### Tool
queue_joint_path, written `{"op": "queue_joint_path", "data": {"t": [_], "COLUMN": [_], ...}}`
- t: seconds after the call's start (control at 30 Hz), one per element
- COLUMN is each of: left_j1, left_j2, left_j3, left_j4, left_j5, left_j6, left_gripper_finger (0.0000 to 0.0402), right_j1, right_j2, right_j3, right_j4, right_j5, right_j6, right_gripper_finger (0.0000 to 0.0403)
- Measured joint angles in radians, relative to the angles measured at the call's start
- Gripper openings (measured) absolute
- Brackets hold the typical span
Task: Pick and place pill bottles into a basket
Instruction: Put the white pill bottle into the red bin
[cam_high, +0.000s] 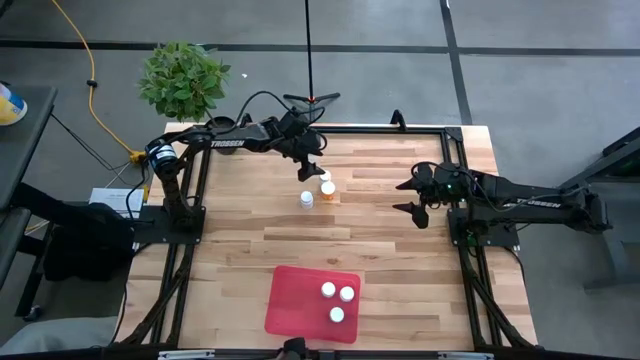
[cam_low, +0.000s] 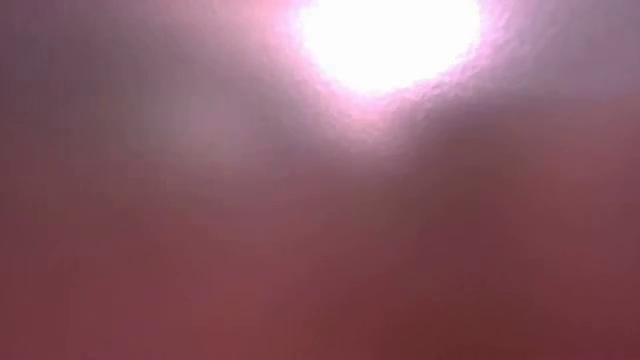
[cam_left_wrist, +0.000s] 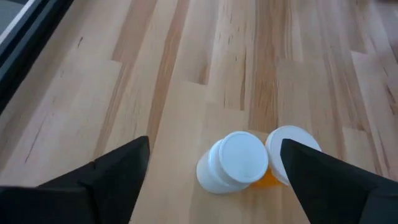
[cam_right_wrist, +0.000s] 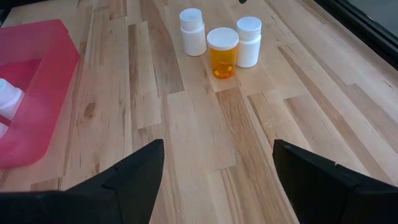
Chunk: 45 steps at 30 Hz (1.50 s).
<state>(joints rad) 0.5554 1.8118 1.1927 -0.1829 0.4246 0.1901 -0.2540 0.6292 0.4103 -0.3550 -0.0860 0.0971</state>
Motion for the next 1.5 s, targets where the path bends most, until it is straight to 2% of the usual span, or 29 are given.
{"op": "queue_joint_path", "data": {"t": [0.17,0.3,0.43,0.67,0.93,1.03,1.23,1.37,1.5], "left_j1": [-0.009,-0.007,-0.006,-0.006,-0.006,-0.009,-0.045,-0.104,-0.18], "left_j2": [0.0,0.0,0.0,-0.001,-0.002,-0.003,-0.003,-0.003,-0.003], "left_j3": [0.0,0.0,0.0,0.001,0.129,0.189,0.233,0.233,0.233], "left_j4": [-0.048,-0.191,-0.332,-0.374,-0.516,-0.62,-0.767,-0.774,-0.73], "left_j5": [-0.004,-0.013,-0.066,-0.016,0.012,0.03,0.066,0.037,-0.106], "left_j6": [-0.011,0.017,0.056,0.067,0.09,0.097,0.092,0.082,0.076], "left_gripper_finger": [0.038,0.0377,0.0381,0.0381,0.038,0.038,0.038,0.038,0.038], "right_j1": [0.0,0.0,0.0,0.0,0.0,0.0,0.0,0.0,0.0], "right_j2": [0.0,0.0,0.0,0.0,0.0,0.0,0.0,0.0,0.0], "right_j3": [0.0,0.0,0.0,0.0,0.0,0.0,0.0,0.0,0.0], "right_j4": [0.0,0.0,0.0,0.0,0.0,0.0,-0.001,0.0,0.0], "right_j5": [0.0,-0.006,-0.016,-0.016,-0.015,-0.015,-0.017,-0.017,-0.021], "right_j6": [0.0,0.0,0.0,0.0,0.0,0.0,0.0,0.0,0.0], "right_gripper_finger": [0.0291,0.0291,0.0291,0.0291,0.0291,0.0291,0.0291,0.0291,0.0291]}}
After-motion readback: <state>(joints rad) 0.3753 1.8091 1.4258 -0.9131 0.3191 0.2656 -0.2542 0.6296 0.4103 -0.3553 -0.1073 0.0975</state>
